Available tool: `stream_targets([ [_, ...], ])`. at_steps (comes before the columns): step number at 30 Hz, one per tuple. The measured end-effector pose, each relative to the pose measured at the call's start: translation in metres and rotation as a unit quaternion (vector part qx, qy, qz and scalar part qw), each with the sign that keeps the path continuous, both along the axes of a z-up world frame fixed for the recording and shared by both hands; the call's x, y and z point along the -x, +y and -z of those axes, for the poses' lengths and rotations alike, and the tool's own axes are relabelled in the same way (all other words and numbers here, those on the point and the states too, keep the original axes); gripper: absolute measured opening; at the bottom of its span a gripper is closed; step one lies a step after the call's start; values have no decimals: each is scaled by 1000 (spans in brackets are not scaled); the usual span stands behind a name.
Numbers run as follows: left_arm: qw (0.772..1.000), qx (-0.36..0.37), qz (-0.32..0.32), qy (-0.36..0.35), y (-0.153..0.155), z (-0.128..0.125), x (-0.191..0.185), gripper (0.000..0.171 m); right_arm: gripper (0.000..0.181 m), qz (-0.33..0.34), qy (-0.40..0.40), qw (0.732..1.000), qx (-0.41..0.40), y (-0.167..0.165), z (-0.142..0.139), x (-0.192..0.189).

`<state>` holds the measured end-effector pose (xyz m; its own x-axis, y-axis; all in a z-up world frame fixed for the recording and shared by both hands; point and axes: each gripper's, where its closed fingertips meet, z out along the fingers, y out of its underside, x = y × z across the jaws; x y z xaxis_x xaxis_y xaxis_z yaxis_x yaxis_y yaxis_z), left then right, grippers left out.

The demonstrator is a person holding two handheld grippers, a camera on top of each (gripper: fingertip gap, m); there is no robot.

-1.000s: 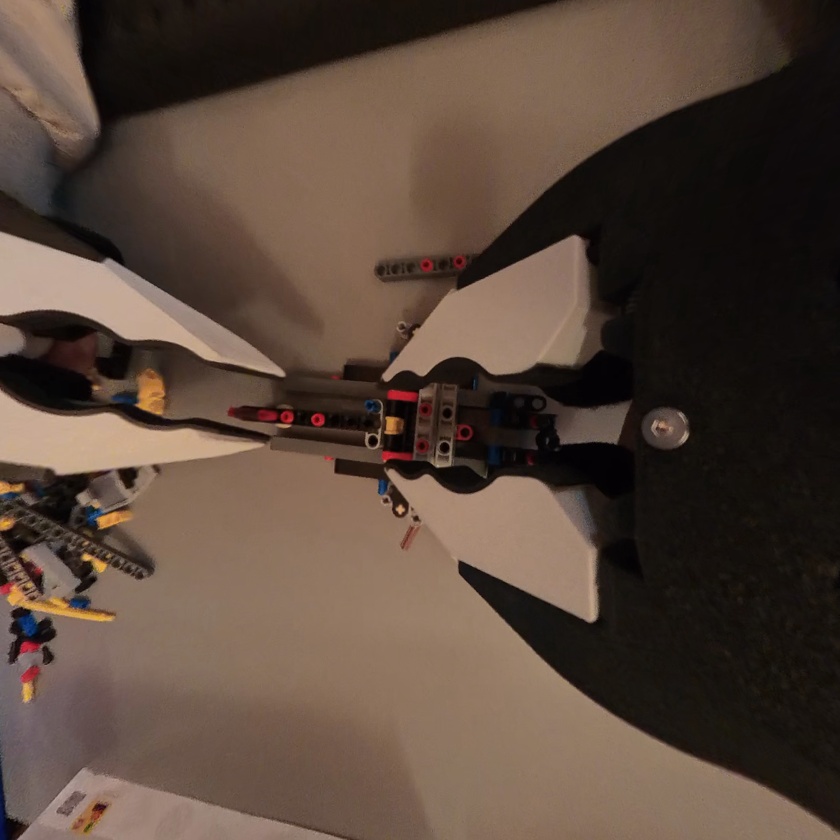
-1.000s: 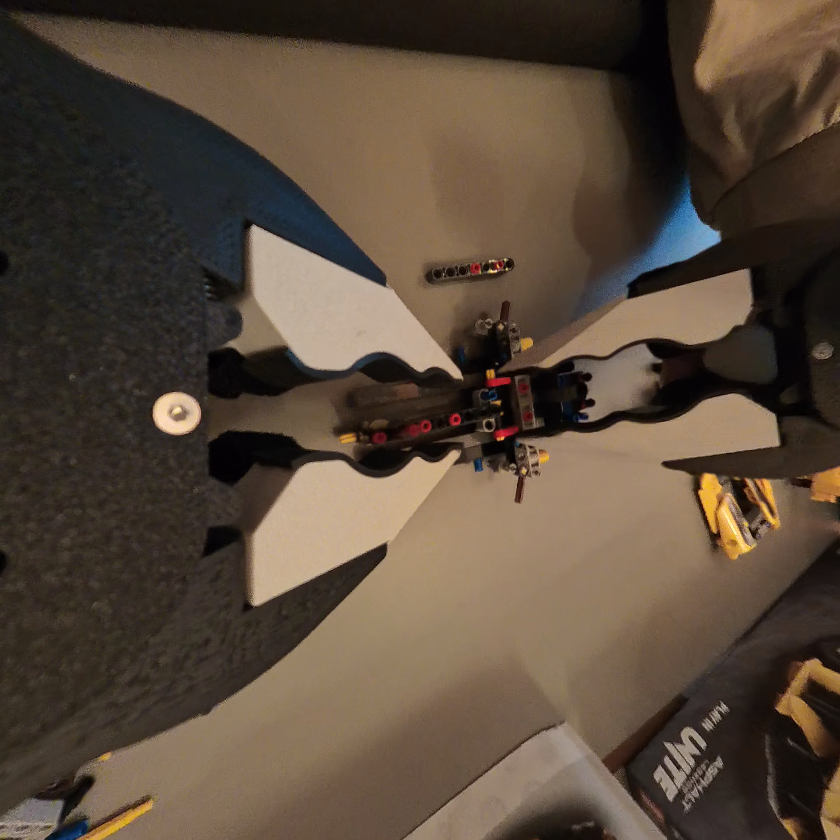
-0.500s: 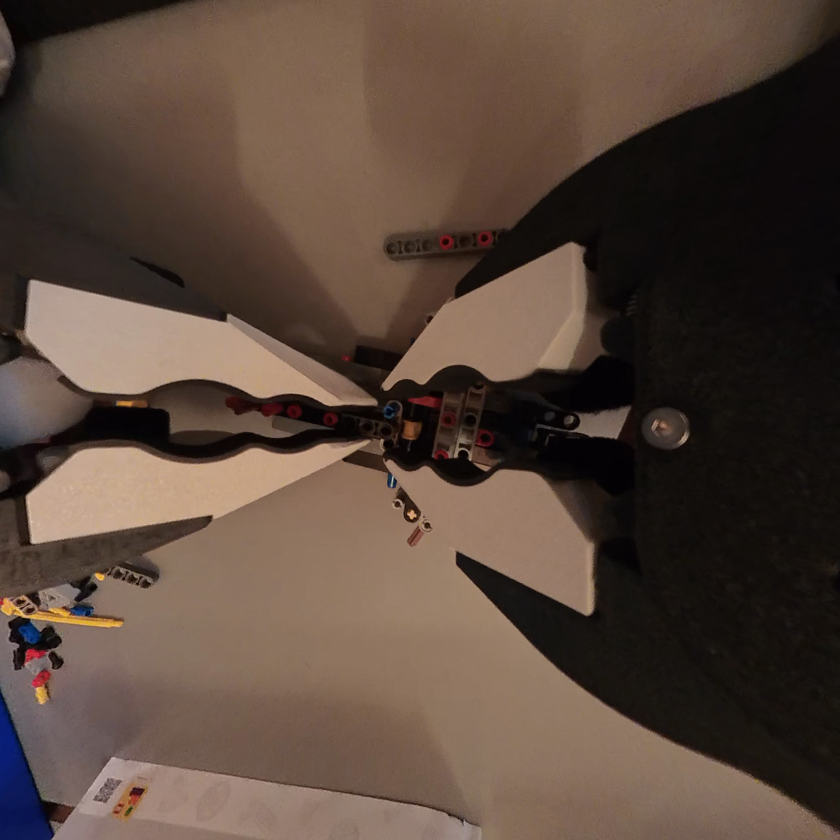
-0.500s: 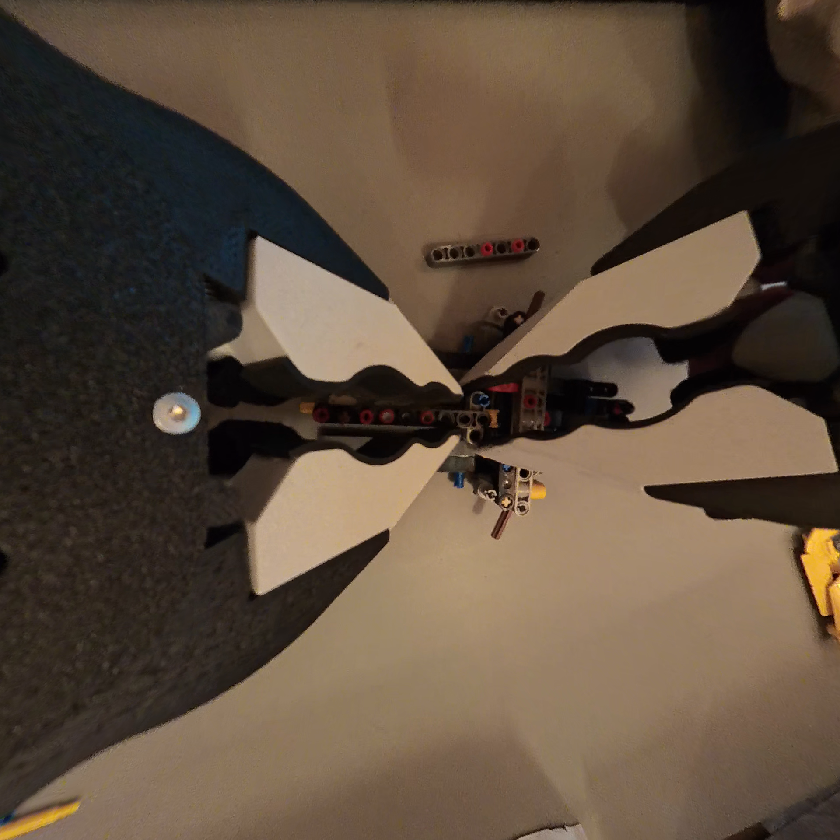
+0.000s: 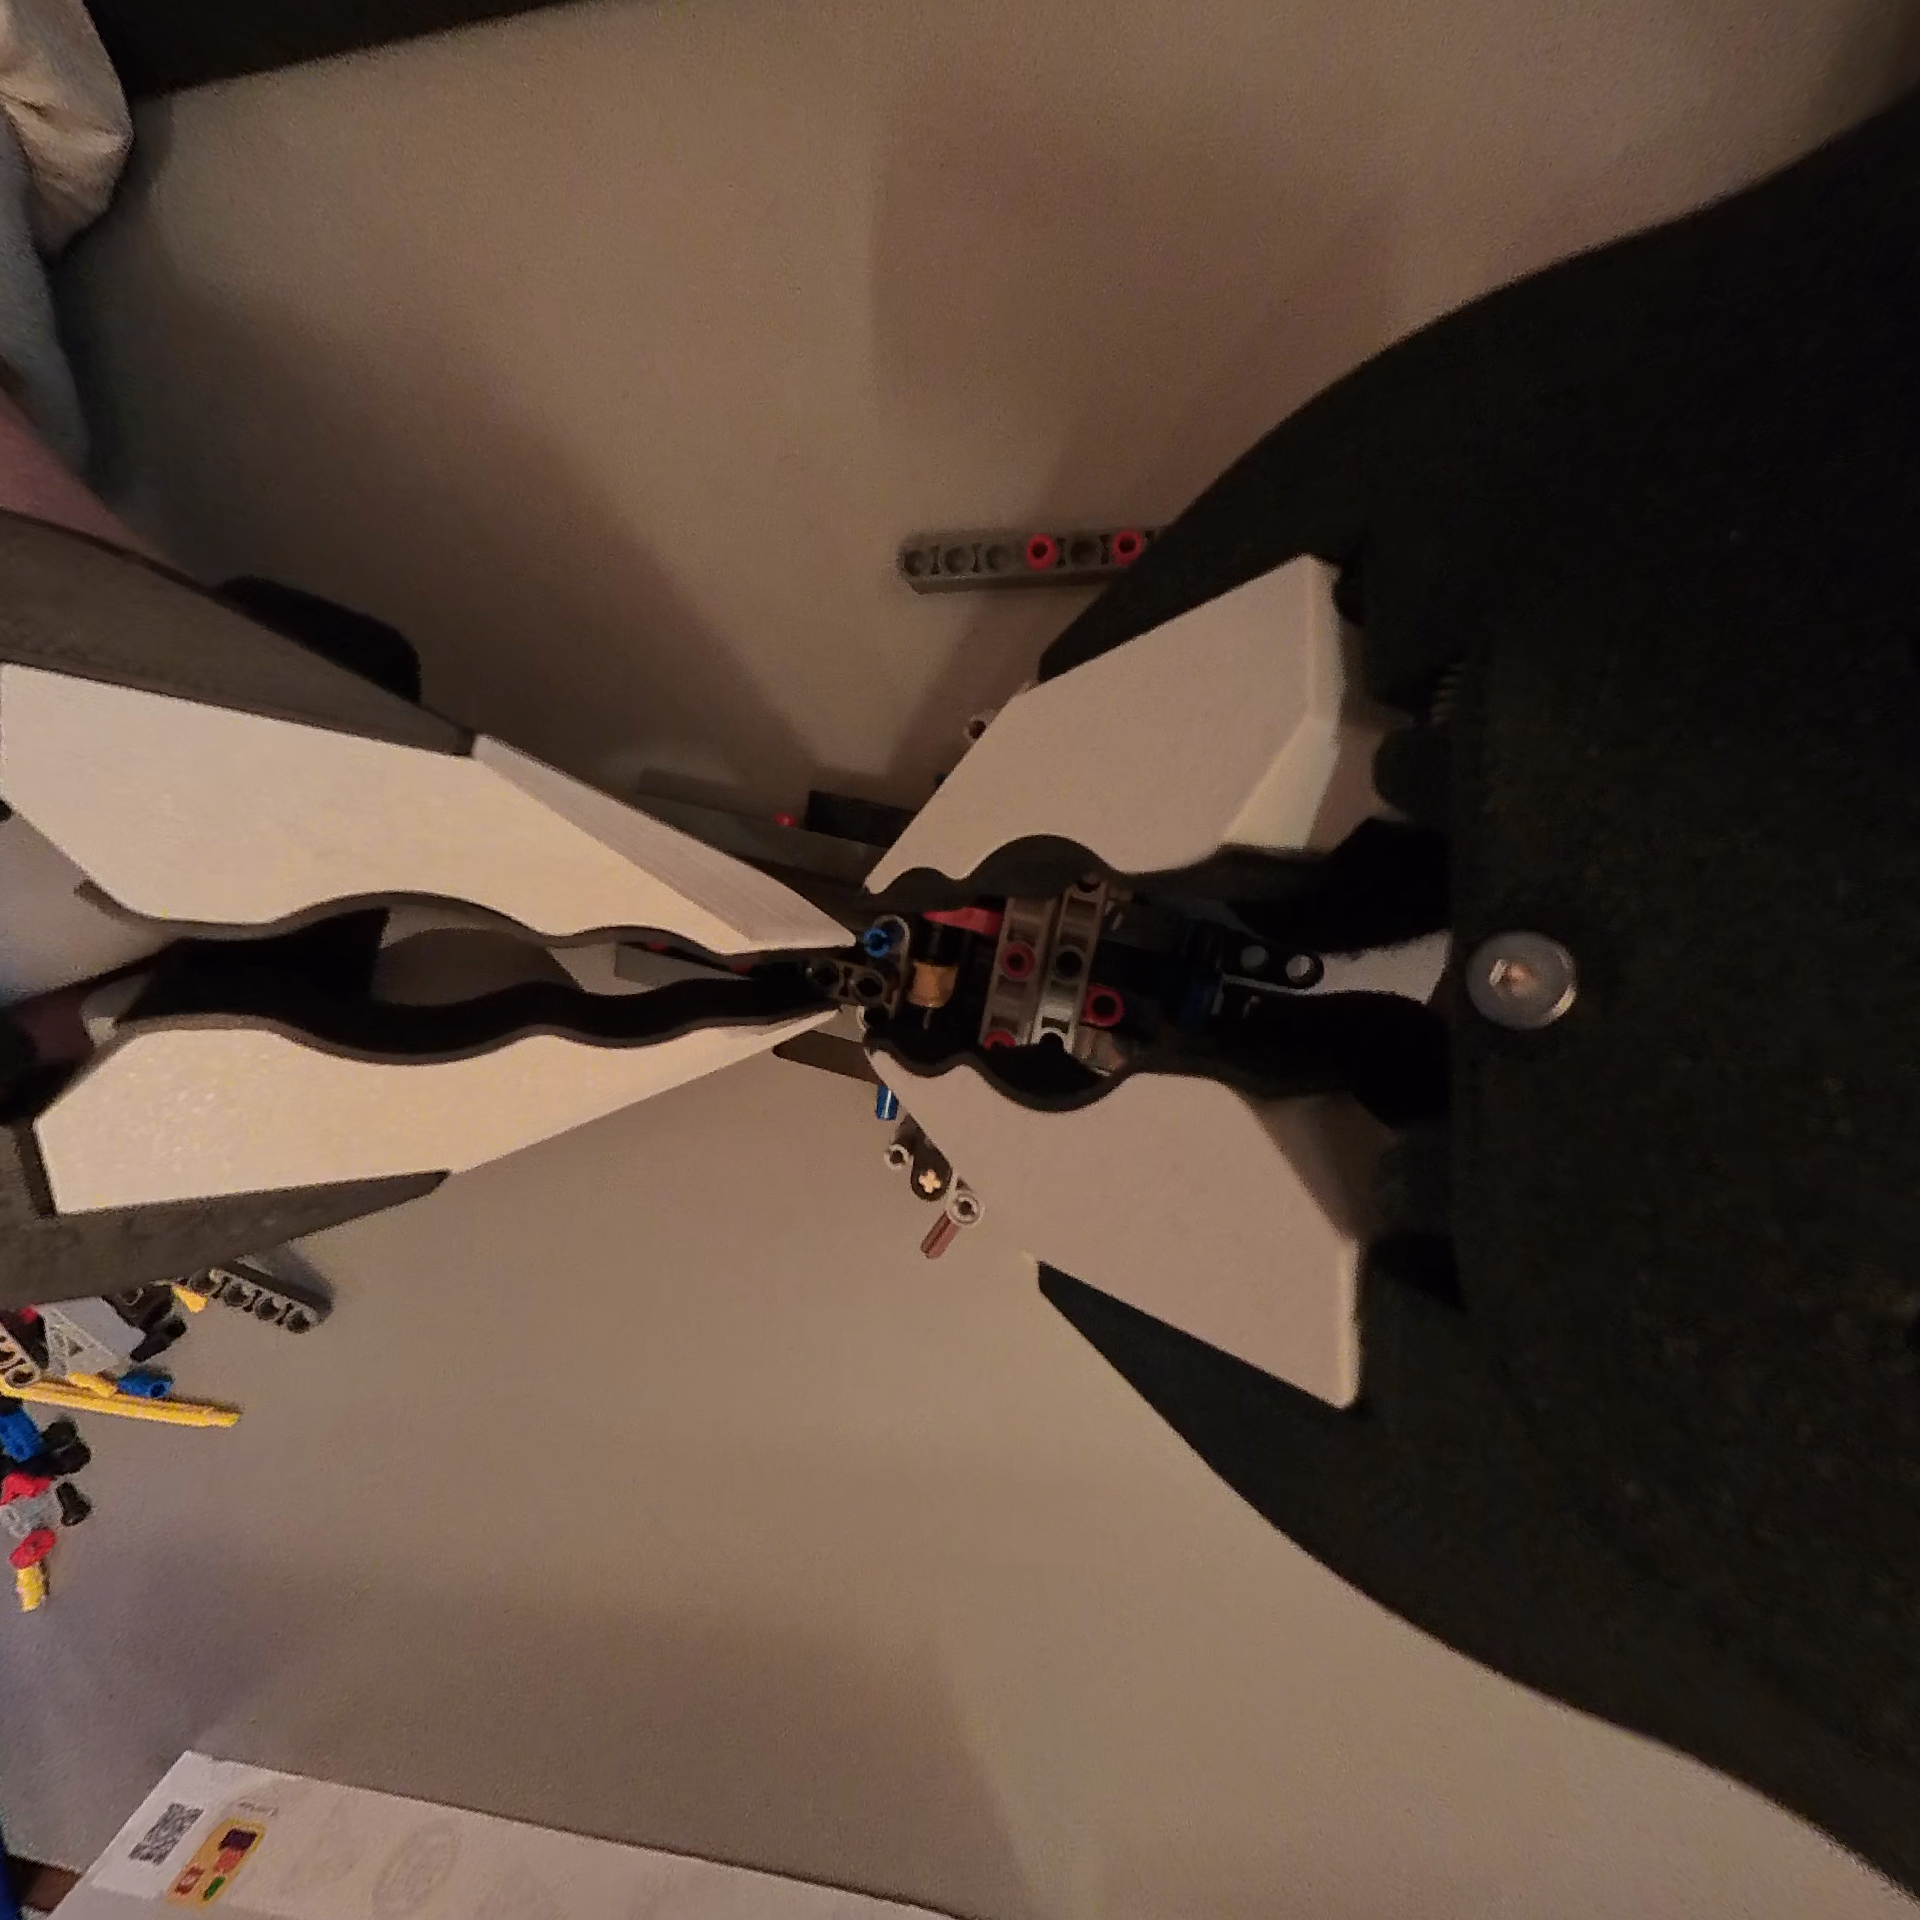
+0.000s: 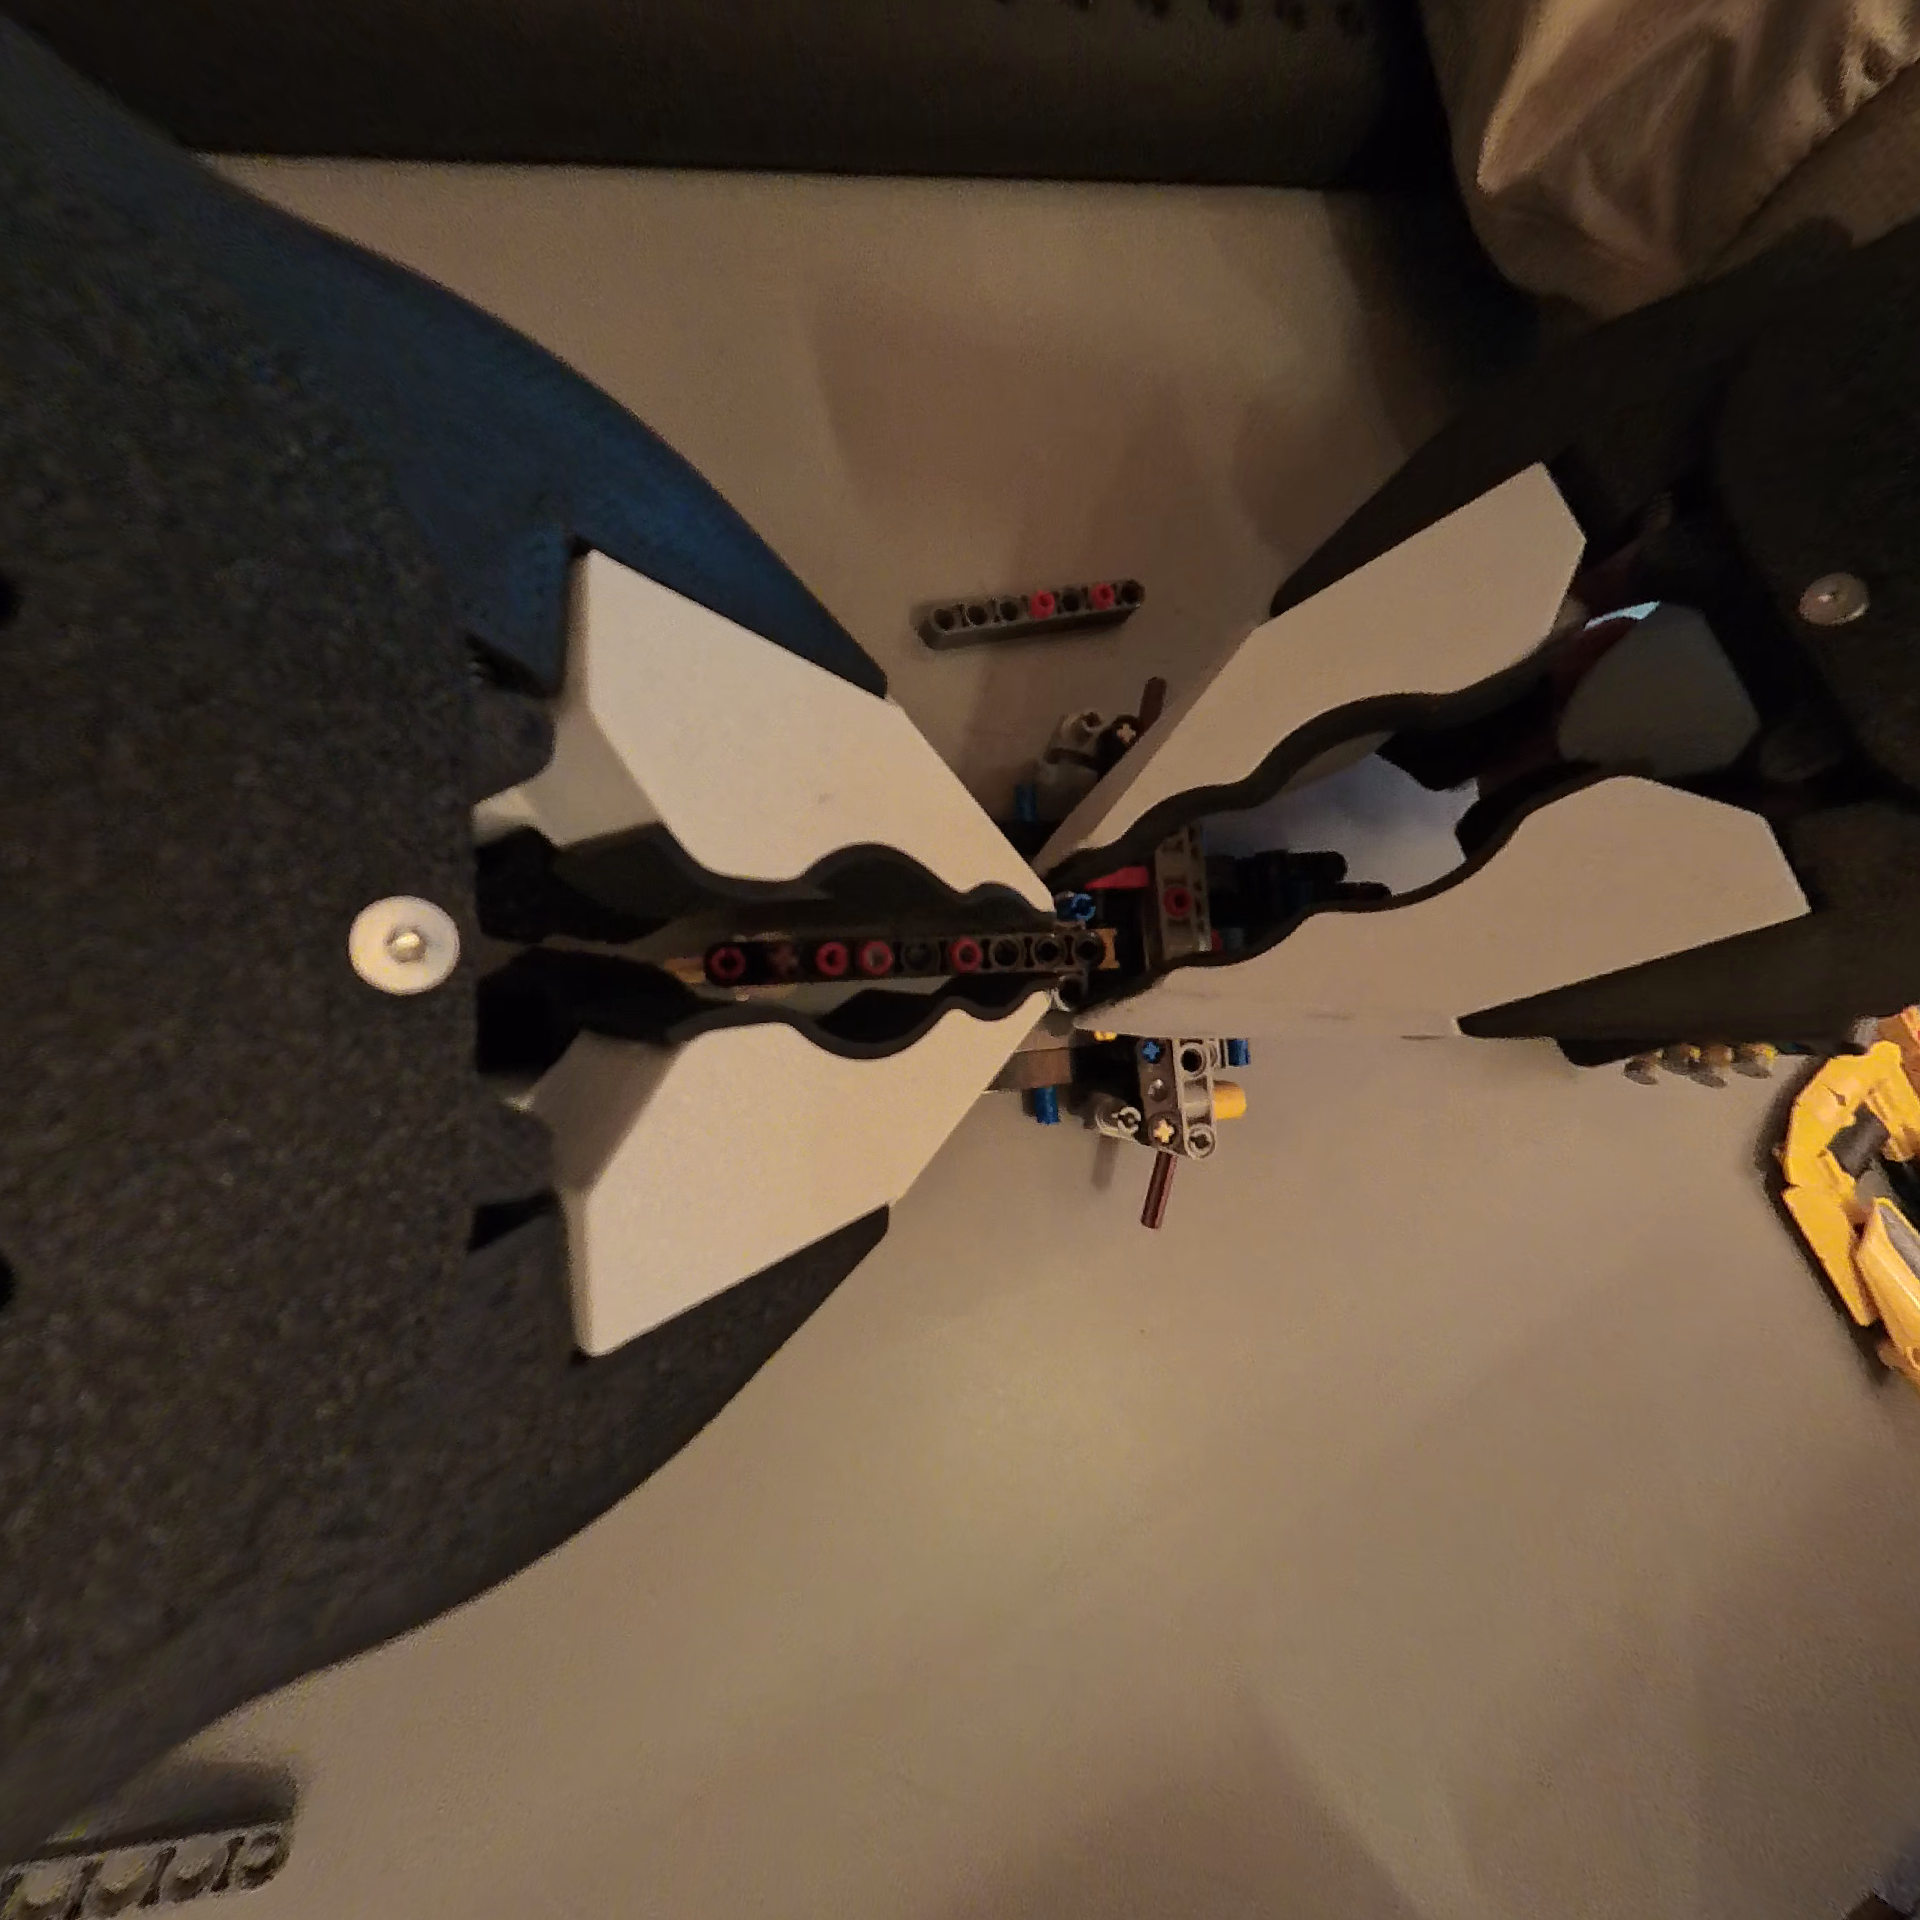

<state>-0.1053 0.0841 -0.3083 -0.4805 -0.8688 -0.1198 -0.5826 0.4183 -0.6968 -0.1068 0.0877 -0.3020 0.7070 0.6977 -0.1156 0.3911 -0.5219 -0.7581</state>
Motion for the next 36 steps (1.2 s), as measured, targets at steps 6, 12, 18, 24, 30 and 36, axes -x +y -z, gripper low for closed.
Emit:
stream_targets([
  [6, 1000, -3, 5, -3, -3, 1, -2, 23, 5, 7, 26, 1000, -7, -3, -11, -7],
  [12, 1000, -8, 4, -2, -5, 1, -3, 23, 6, 4, 48, 999, 21, -4, -8, -5],
  [18, 1000, 2, 1, -1, -5, 1, -3, 23, 27, 12, 50, 998, -21, -21, -24, -35],
  [24, 1000, 2, 1, 0, -5, 1, -3, 23, 6, -16, -20, 1000, -5, -29, -4, -32],
  [30, 1000, -5, 16, 2, -8, 1, -1, 23, 5, -15, 2, 1000, 13, -33, -8, -33],
  [36, 1000, -12, 15, 1, -9, 1, -3, 23, 7, -6, 16, 999, 29, -39, -4, -41],
])
